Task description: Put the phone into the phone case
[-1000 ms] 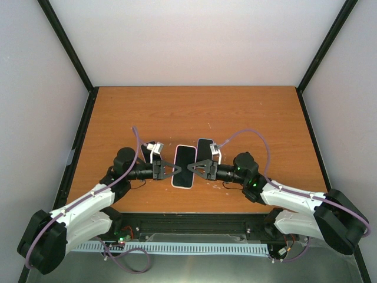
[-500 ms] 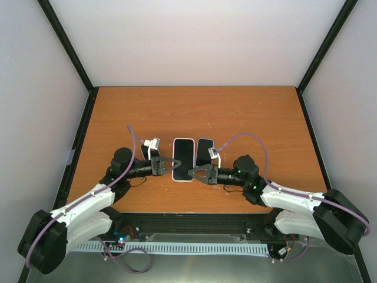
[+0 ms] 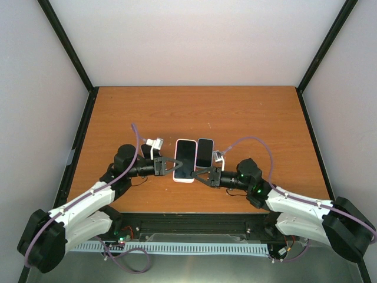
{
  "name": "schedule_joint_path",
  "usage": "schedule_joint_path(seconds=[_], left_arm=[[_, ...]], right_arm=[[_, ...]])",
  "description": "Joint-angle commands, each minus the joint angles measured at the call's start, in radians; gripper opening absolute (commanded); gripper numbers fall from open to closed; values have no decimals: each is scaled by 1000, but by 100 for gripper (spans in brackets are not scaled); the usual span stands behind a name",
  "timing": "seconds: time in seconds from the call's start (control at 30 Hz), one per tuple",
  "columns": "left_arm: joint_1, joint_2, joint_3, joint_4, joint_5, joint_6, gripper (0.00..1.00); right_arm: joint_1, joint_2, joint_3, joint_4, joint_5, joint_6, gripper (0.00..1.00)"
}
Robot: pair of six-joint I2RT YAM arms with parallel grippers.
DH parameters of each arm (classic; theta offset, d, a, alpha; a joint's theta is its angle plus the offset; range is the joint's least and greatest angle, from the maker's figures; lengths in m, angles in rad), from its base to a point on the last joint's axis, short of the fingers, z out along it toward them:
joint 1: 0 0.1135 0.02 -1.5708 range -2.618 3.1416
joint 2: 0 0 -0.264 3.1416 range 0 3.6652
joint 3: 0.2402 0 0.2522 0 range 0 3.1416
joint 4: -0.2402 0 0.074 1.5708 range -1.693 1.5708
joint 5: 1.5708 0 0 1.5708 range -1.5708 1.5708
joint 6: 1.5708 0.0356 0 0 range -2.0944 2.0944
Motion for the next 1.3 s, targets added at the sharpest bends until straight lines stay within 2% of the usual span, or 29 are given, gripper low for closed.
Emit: schedule_joint_path(seconds=[0.0, 0.2, 0.33, 0.47, 0.57, 0.73, 0.8, 0.83, 0.97, 1.2, 1.27], left_arm=[[15, -23, 40, -9, 25, 91, 0], [15, -58, 31, -34, 145, 124, 0], [15, -56, 29, -32, 205, 140, 1], [15, -48, 31, -39, 229, 156, 0], [15, -37, 35, -62, 234, 175, 0], [15, -34, 48, -127, 196, 212, 0], [15, -38, 56, -158, 171, 228, 0], [15, -39, 59, -167, 160, 235, 1], [15, -45, 71, -212, 122, 250, 14], [15, -106, 153, -448, -113, 317, 69], [16, -134, 172, -504, -209, 336, 80]], right_arm=[[0, -76, 48, -120, 87, -71, 37], [0, -160, 91, -238, 203, -133, 51], [0, -135, 138, -282, 221, -156, 53], [1, -99, 158, -238, 217, -143, 51], [0, -78, 158, -195, 216, -127, 43], [0, -54, 147, -155, 206, -117, 13], [0, -54, 134, -135, 204, -113, 4], [0, -52, 129, -129, 203, -113, 3], [0, -48, 121, -138, 208, -120, 3], [0, -28, 123, -238, 208, -184, 3], [0, 0, 130, -261, 210, -203, 3]])
